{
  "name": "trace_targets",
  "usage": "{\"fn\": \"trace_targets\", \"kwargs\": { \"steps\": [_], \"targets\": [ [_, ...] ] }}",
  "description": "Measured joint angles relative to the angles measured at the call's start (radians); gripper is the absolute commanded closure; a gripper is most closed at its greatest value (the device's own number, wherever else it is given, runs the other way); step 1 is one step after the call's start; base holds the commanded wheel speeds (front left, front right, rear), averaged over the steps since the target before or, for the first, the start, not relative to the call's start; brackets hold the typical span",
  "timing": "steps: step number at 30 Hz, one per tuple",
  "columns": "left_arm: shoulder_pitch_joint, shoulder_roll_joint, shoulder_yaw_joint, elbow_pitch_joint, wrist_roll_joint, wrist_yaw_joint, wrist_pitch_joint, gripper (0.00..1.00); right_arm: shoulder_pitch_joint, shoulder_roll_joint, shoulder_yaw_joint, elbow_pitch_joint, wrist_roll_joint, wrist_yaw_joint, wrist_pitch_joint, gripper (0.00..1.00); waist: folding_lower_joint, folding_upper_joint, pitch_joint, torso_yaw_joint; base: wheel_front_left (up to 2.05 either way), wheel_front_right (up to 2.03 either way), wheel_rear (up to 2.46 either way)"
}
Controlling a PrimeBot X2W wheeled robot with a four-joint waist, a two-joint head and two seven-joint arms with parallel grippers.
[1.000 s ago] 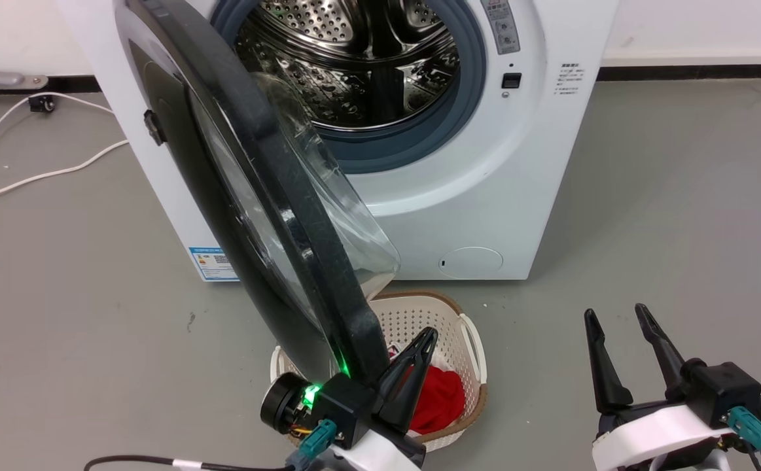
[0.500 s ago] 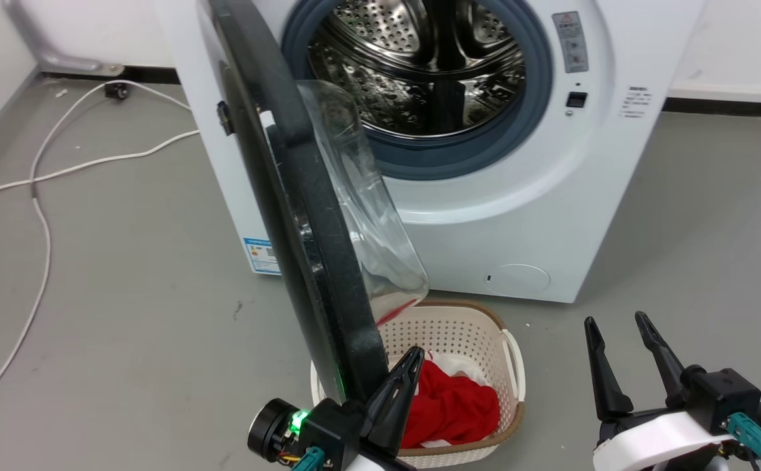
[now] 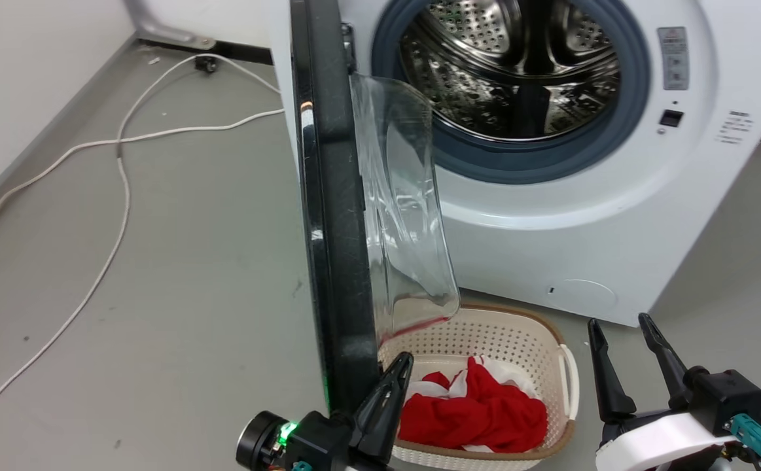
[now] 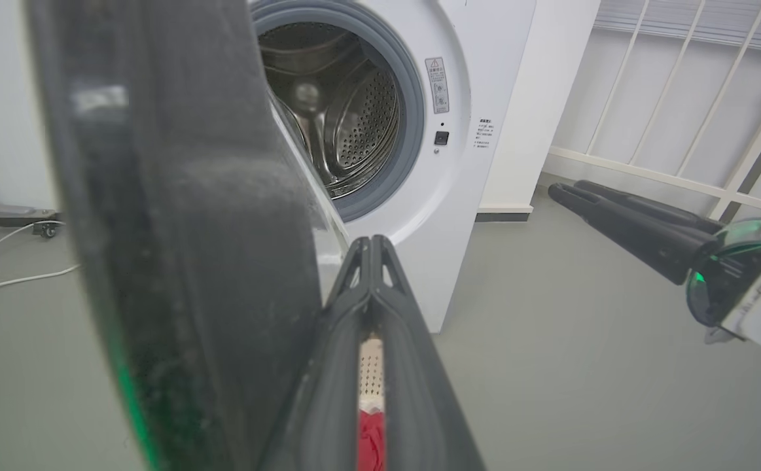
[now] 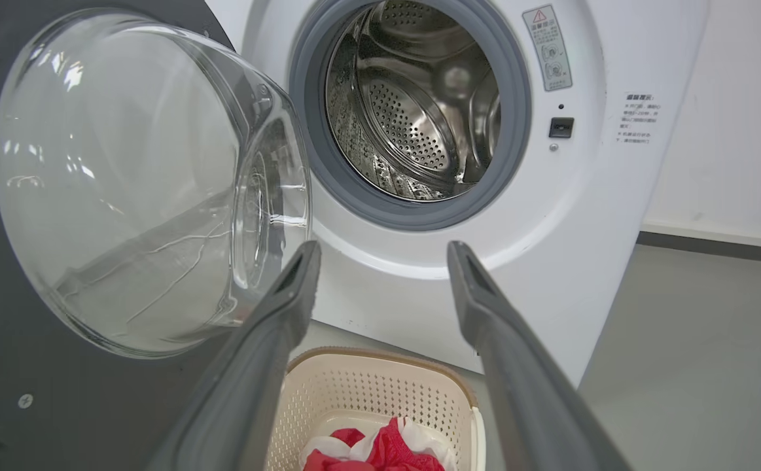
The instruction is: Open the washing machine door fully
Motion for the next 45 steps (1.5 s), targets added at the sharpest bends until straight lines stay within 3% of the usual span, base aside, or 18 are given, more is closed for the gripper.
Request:
{"fn": "trace_targets", "kwargs": {
  "steps": [15,25,26,34,45],
  "targets": [
    [0.019,0.024,0.057,-0.049,-0.01,0.057,-0.003,1.0,-0.013,0.0,-0.006,0.004,-0.006,0.0,-0.001,0.0,0.0,0.0,0.029,0.155,0.0,0.0,0.0],
    [0.013,0.081,0.214,-0.04,-0.043,0.115,-0.018,1.0,-0.02,0.0,-0.006,0.0,-0.014,0.0,0.006,0.0,0.0,0.0,0.051,0.181,0.0,0.0,0.0],
    [-0.005,0.108,0.293,-0.02,-0.064,0.123,-0.026,1.0,-0.033,0.0,-0.007,-0.006,-0.021,0.0,0.014,0.0,0.0,0.0,0.061,0.174,0.0,0.0,0.0],
    [-0.054,0.13,0.477,0.009,-0.091,0.119,-0.027,1.0,-0.065,0.0,-0.004,-0.018,-0.038,0.0,0.027,0.0,0.0001,0.0,0.097,0.145,0.0,0.0,0.0],
    [-0.154,0.133,0.681,0.151,-0.08,0.029,-0.031,1.0,-0.083,0.0,-0.011,-0.025,-0.049,0.0,0.034,0.0,0.0001,0.0,0.137,0.117,0.0,0.0,0.0]
  ]
}}
